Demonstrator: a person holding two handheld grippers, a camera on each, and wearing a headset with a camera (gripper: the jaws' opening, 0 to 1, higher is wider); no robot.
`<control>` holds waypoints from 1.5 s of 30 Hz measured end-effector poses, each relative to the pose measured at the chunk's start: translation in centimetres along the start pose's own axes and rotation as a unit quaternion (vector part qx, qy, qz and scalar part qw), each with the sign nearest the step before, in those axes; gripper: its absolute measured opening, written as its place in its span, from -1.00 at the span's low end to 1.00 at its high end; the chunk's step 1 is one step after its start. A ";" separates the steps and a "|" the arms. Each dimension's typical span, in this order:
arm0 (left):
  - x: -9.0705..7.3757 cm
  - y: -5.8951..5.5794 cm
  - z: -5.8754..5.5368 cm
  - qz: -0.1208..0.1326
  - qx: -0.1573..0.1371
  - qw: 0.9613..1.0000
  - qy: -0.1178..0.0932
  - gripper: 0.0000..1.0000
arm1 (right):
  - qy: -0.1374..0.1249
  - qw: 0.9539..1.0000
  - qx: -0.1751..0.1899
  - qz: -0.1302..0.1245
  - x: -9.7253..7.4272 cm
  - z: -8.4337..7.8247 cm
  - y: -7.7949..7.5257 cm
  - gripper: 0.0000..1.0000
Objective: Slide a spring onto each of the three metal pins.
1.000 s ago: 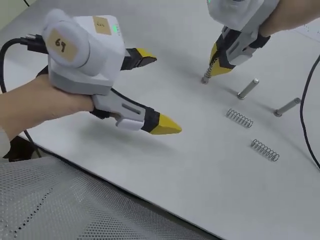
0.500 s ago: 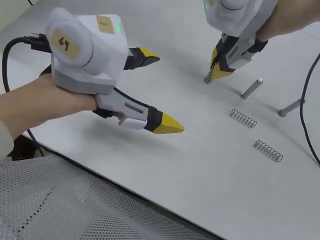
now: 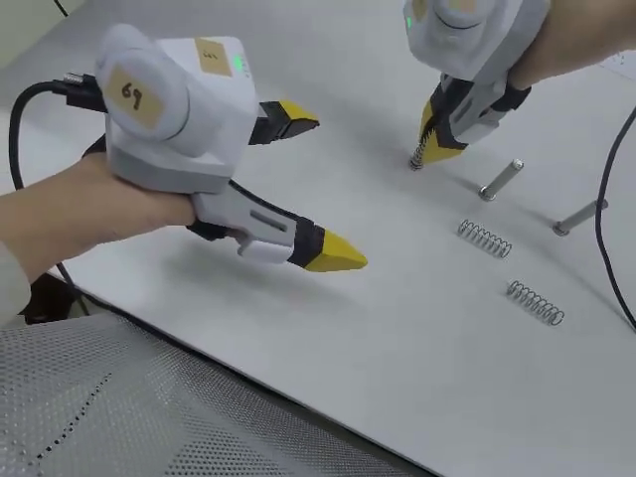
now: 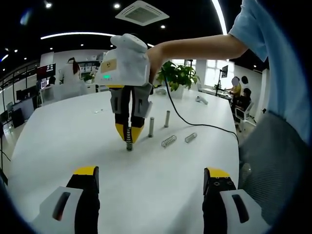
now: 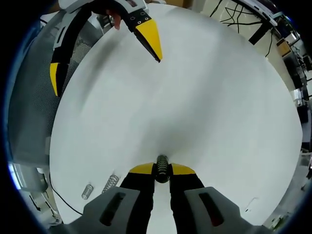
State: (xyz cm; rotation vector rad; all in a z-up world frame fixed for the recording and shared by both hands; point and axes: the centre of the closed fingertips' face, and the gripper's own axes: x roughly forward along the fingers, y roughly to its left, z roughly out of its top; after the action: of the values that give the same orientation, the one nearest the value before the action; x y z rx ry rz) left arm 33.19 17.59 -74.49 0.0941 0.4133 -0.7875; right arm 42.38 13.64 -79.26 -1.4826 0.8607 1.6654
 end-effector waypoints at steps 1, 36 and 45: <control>0.0 0.0 0.0 0.000 0.000 1.000 0.000 0.71 | -0.001 1.000 0.000 0.000 0.0 0.0 0.0 -0.83; 0.0 0.0 0.3 -0.002 0.000 1.000 -0.004 0.72 | -0.086 0.994 0.061 -0.042 -0.7 1.1 -0.1 0.75; 0.0 -0.3 0.6 -0.003 0.001 1.000 -0.008 0.71 | -0.104 0.990 0.071 -0.060 -1.4 1.6 -0.4 0.94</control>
State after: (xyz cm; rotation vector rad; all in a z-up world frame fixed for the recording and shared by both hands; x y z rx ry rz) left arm 33.19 17.23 -73.88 0.0880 0.3977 -0.7940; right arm 42.01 15.04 -77.71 -1.2172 0.7442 1.6015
